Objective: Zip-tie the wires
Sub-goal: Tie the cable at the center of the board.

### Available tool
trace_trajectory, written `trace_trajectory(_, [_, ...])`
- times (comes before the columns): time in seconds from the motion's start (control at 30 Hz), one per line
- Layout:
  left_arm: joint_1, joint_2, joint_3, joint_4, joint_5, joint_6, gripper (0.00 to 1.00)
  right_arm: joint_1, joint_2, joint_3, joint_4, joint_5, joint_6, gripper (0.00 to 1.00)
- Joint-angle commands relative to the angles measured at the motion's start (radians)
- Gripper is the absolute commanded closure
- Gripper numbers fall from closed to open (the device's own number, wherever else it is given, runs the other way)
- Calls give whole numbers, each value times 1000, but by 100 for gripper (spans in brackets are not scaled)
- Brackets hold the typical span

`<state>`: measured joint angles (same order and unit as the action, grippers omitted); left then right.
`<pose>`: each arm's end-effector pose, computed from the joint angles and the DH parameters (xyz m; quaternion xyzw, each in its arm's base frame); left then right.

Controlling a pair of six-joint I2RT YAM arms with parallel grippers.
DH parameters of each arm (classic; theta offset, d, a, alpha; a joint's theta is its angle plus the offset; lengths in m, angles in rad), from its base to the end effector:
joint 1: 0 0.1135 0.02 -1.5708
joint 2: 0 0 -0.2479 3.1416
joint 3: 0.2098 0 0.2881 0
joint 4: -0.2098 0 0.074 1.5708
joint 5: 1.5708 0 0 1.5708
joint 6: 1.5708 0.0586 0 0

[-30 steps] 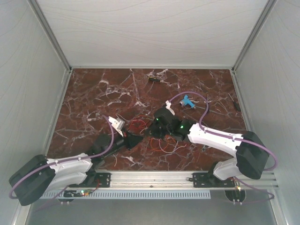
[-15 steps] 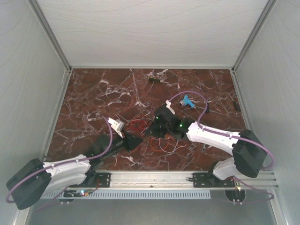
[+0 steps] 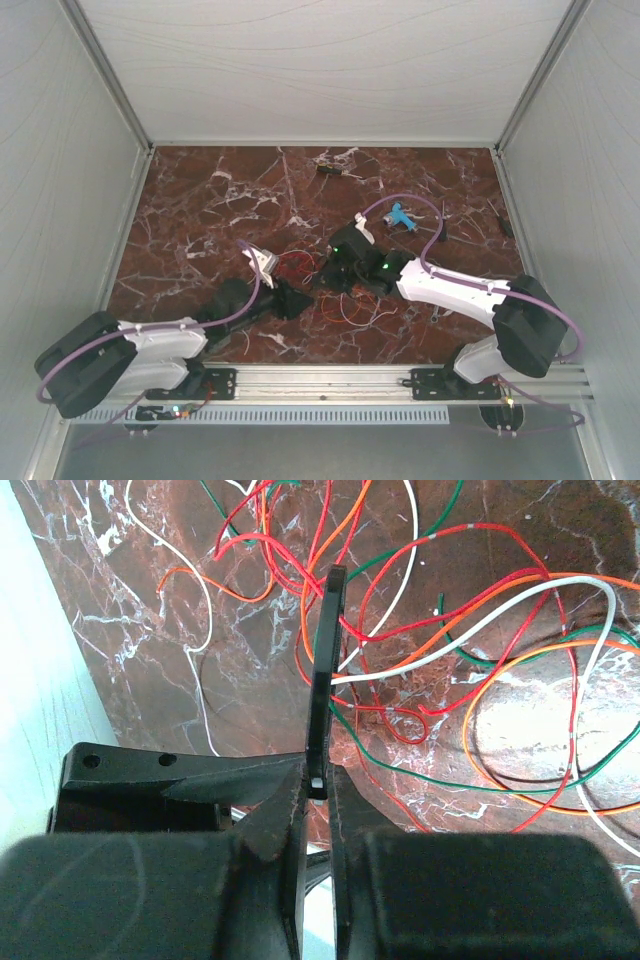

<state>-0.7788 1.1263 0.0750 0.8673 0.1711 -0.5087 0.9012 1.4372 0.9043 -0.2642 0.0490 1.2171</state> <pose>0.1602 -0.1721 0.0984 0.1573 0.7519 -0.4348 0.4699 0.2212 0.2748 0.1729 0.1548 0.9128 0.3178 0.2044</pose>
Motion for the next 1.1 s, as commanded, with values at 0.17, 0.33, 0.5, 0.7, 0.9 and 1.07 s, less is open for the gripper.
trace_trajectory(0.17, [17, 98, 113, 135, 57, -14, 58, 5, -6, -13, 27, -4, -2, 100])
trace_trajectory(0.33, [25, 129, 137, 132, 65, -12, 67, 6, -13, -20, 34, -7, 0, 100])
trace_trajectory(0.5, [30, 150, 149, 135, 75, -14, 88, 7, -14, -24, 40, -14, 0, 100])
trace_trajectory(0.7, [31, 155, 143, 142, 72, -17, 100, 6, -22, -28, 43, -15, 1, 100])
trace_trajectory(0.9, [30, 109, 105, 107, 47, -23, 100, 4, -29, -30, 35, 5, 1, 100])
trace_trajectory(1.07, [27, 37, 51, 51, 47, -40, 100, -10, -28, -30, 33, 12, -8, 100])
